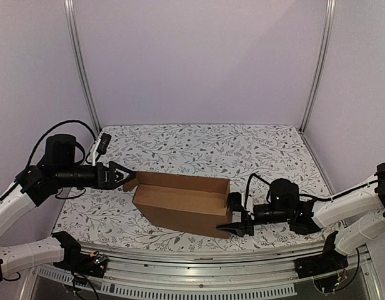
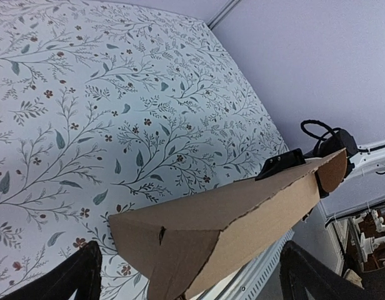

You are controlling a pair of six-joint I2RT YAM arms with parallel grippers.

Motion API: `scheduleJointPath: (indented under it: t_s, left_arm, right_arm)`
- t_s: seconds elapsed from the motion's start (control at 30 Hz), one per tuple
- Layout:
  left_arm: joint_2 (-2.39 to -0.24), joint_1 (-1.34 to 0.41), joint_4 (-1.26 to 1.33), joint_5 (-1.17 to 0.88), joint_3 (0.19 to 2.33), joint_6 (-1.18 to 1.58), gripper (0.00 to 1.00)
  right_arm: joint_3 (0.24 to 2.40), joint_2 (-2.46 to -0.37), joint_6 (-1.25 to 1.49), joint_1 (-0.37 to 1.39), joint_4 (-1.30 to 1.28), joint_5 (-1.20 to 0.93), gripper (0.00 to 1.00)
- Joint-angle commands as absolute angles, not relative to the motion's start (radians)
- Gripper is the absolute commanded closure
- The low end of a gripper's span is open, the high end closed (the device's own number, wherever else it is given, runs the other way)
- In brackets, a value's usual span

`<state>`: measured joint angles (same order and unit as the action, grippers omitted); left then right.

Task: Fold the paper box

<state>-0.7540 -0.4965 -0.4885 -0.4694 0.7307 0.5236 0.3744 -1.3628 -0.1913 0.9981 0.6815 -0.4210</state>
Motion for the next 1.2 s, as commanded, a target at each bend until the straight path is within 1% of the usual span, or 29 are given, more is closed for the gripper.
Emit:
scheduleJointPath:
  t_s: [0.0,0.13,0.37,0.57,0.77,0.9,1.17]
  left_arm:
    - [-0.736,-0.547,-0.537,-0.443,0.728,0.522,0.05]
    - [-0.739,-0.597,-0.546,-0.409,0.725,0.527,0.13]
    - [-0.751,-0.646,-0.603,-0.331,0.767,0.511,0.39]
    - [-0.764,-0.675,-0.629,-0.282,0.786,0.510,0.56]
    - [-0.785,-0.706,-0.626,-0.257,0.794,0.518,0.77]
    - [-0.797,-0.727,-0.626,-0.236,0.799,0.518,0.85]
    - [-0.796,-0.743,-0.632,-0.199,0.791,0.516,0.94]
  right_arm:
    - [0.362,-1.410,-0.185,0.990,0.748,-0.423,0.68]
    - [0.355,-1.439,-0.192,0.990,0.773,-0.422,0.68]
    - [0.347,-1.456,-0.197,0.989,0.778,-0.414,0.69]
    - [0.341,-1.458,-0.196,0.991,0.783,-0.411,0.69]
    - [0.344,-1.470,-0.192,0.990,0.789,-0.413,0.70]
    - [0.345,-1.478,-0.189,0.989,0.795,-0.414,0.70]
    - [0.345,-1.486,-0.182,0.989,0.804,-0.410,0.71]
